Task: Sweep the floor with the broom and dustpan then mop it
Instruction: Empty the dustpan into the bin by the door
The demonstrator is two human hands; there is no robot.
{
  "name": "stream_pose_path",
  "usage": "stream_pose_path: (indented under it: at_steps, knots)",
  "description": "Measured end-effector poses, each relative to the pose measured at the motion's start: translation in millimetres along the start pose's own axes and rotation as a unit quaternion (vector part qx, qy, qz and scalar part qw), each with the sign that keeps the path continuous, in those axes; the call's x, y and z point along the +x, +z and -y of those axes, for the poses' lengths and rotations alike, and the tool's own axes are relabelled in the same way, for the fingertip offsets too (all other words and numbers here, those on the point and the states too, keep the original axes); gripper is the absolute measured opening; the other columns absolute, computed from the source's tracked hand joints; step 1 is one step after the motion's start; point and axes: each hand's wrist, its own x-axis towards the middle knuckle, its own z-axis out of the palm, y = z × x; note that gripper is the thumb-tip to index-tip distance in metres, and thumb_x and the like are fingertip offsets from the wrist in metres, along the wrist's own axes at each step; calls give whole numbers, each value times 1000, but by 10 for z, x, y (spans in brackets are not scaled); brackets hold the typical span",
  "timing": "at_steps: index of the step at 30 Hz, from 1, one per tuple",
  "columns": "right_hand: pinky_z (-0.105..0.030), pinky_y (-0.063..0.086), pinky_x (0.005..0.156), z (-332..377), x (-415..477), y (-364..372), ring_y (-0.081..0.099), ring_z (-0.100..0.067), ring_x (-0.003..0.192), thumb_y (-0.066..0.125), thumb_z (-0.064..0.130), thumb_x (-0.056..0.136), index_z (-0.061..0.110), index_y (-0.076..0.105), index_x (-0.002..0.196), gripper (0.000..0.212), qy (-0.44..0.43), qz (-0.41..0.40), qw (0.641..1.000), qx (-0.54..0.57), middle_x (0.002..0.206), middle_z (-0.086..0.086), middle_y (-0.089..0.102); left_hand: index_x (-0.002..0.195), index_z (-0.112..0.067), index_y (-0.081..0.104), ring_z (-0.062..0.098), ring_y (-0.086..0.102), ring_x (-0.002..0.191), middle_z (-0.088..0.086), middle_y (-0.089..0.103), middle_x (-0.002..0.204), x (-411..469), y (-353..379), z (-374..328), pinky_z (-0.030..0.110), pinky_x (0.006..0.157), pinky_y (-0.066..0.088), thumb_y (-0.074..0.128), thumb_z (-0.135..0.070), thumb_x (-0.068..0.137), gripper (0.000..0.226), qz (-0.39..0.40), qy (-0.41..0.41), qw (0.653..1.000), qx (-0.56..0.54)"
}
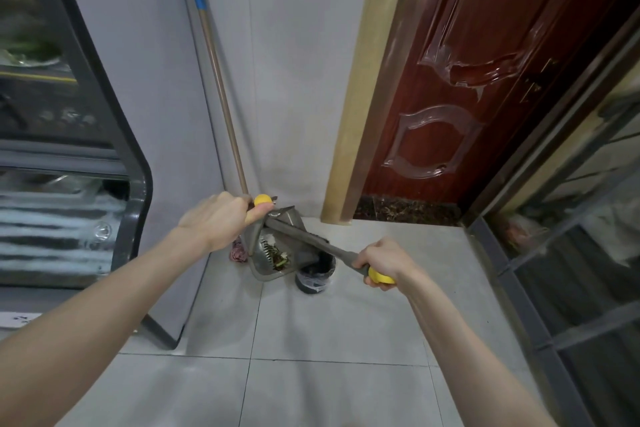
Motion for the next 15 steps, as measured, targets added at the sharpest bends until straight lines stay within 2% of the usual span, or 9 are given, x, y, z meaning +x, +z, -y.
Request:
stream_pose_path:
  at_steps: [3, 6, 11, 15]
  knots:
    - [-18, 32, 38, -138, 133, -180, 50, -13, 33, 62, 8, 81, 0, 62, 87, 10, 11, -8, 999, 40, 61, -12, 55, 103, -12, 61, 32, 62, 87, 10, 60, 81, 94, 38, -175, 38, 67, 46, 3, -78, 69, 94, 6, 62, 997, 35]
    - [-17, 31, 36, -326, 281, -373, 48, -14, 32, 62, 6, 81, -2, 61, 87, 10, 23, -14, 996, 83, 58, -12, 54, 106, -13, 60, 31, 62, 89, 7, 55, 79, 257, 45, -452, 35, 65, 39, -4, -78, 61, 103, 29, 99, 993, 65]
    - [-15, 28, 36, -580, 482, -700, 46, -15, 31, 62, 3, 80, 1, 58, 75, 6, 37, -15, 989, 141, 56, -12, 53, 101, -12, 58, 29, 59, 78, 7, 54, 77, 530, 58, -837, 34, 61, 37, -3, -78, 64, 98, 56, 122, 985, 105]
    - [-13, 26, 34, -763, 682, -969, 49, -19, 36, 64, -1, 78, 1, 56, 71, 11, 48, -12, 980, 191, 55, -11, 51, 92, -16, 57, 27, 59, 71, 1, 50, 67, 765, 187, -1173, 35, 58, 41, -8, -83, 63, 98, 71, 158, 979, 109]
